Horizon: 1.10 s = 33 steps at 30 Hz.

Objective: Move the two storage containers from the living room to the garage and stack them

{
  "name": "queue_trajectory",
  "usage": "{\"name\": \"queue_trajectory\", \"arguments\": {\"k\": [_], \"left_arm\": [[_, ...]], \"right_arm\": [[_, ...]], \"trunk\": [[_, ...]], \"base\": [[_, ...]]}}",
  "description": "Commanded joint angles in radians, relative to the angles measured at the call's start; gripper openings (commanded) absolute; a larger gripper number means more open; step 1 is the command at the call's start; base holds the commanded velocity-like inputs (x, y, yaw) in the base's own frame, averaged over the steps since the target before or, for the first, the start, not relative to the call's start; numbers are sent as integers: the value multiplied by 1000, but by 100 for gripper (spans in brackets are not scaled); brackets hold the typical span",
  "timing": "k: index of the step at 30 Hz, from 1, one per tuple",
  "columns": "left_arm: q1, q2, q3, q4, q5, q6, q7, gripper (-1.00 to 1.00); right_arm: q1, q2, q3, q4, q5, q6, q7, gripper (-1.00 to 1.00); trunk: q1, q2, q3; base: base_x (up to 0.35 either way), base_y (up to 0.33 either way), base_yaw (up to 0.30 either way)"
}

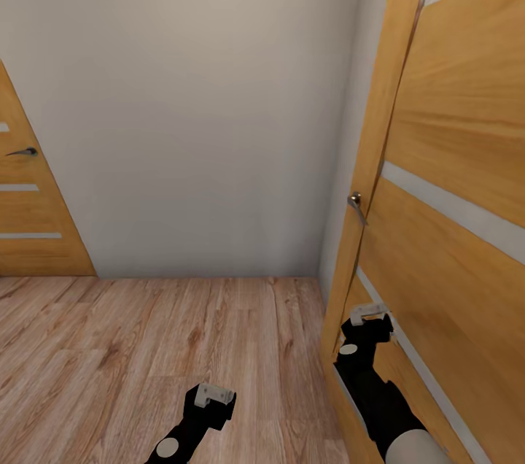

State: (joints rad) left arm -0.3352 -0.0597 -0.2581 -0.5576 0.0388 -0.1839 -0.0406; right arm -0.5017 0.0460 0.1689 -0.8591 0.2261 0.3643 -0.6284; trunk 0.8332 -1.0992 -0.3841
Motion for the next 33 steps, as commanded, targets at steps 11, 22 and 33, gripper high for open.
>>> {"name": "queue_trajectory", "arguments": {"k": [11,22,33], "left_arm": [[-1,1,0,2,4,-2,-2,100],[-1,3,3,0,11,-3,-1,100],[-1,4,1,1,9,-4,-1,100]], "right_arm": [[14,81,5,118,5,-1,372,100],[121,82,-21,128,6,-152,421,100],[173,80,-27,130,7,-228,419,100]], "trunk": [[0,-1,-1],[0,-1,-1],[0,-1,-1]], "base": [[92,0,0],[77,0,0],[124,0,0]]}}
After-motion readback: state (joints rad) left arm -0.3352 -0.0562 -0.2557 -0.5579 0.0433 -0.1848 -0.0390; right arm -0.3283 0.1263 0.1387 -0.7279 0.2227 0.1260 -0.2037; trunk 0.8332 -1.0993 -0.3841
